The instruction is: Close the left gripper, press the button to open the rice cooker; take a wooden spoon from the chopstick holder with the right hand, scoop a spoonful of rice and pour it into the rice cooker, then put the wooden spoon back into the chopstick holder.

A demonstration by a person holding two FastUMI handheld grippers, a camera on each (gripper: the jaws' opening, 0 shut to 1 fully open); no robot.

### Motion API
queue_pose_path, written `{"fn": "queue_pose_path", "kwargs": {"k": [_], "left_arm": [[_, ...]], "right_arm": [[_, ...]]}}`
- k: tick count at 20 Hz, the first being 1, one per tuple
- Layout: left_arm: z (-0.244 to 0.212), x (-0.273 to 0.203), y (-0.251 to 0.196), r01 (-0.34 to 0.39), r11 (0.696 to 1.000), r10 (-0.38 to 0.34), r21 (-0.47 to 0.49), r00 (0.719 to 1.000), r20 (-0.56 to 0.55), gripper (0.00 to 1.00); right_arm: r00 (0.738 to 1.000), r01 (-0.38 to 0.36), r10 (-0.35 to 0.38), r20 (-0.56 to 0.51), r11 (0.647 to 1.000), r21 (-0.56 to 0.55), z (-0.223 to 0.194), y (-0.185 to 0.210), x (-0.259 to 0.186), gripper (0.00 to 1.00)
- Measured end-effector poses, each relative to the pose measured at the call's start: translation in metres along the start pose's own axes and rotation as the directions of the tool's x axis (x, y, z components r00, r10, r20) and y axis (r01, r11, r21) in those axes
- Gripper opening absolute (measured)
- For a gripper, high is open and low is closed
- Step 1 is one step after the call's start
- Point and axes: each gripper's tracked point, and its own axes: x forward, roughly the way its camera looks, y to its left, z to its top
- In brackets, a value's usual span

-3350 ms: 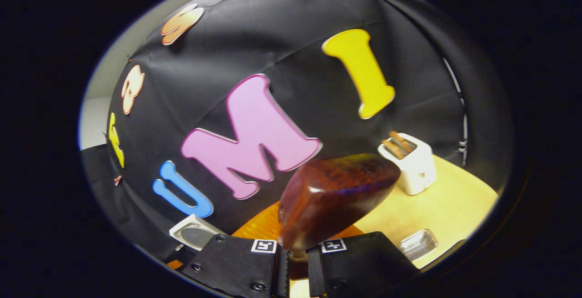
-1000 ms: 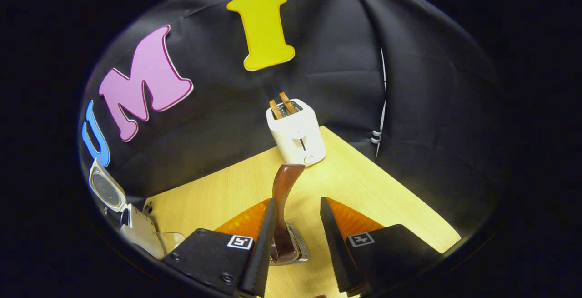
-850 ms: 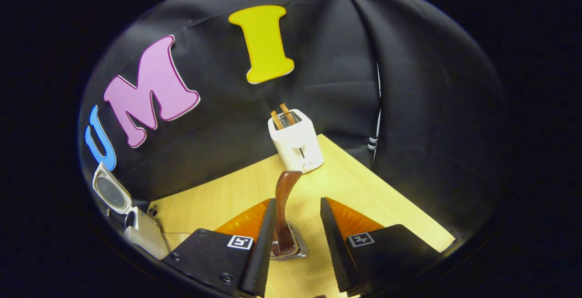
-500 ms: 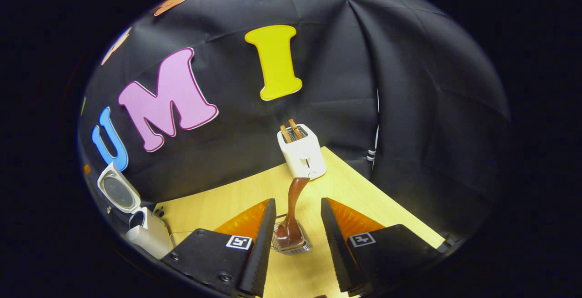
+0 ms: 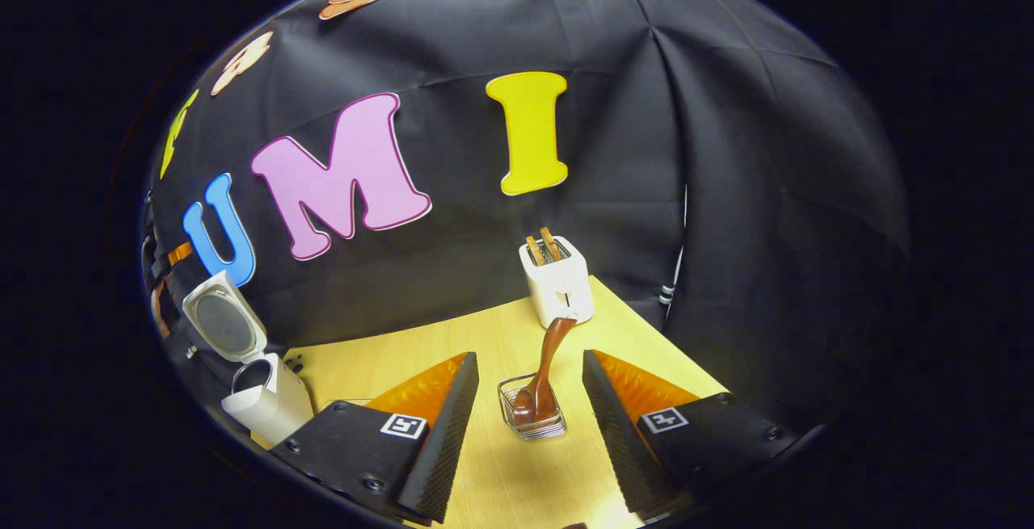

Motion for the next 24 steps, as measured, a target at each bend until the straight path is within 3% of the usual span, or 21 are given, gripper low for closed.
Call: {"fn": "queue_pose_path", "kwargs": {"k": [6, 10, 12, 18, 24], "left_arm": [[-0.051, 0.037, 0.014, -0.051, 0.998, 0.056, 0.038, 0.991, -0.121, 0.95], [-0.088, 0.032, 0.019, -0.076, 0.997, 0.073, -0.003, 0.97, -0.23, 0.95], [-0.084, 0.024, 0.013, -0.065, 0.998, 0.064, 0.0, 0.972, -0.225, 1.0], [-0.093, -0.04, -0.008, -0.044, 0.999, 0.041, -0.009, 0.97, -0.241, 0.98], [-0.135, -0.12, -0.036, -0.028, 0.999, 0.014, -0.043, 0.954, -0.301, 0.98]], "right_arm": [[1.0, 0.007, -0.007, 0.001, 1.0, -0.011, 0.0, 0.0, -0.017, 0.83], [1.0, 0.007, -0.007, -0.007, 1.0, -0.013, -0.003, 0.001, -0.019, 0.83], [1.0, 0.001, -0.001, -0.011, 1.0, -0.013, -0.004, 0.004, -0.017, 0.83], [0.999, -0.03, 0.03, -0.019, 0.999, -0.01, -0.005, 0.014, -0.001, 0.83], [0.997, -0.063, 0.063, -0.032, 0.998, 0.0, -0.006, 0.02, 0.017, 0.83]]}}
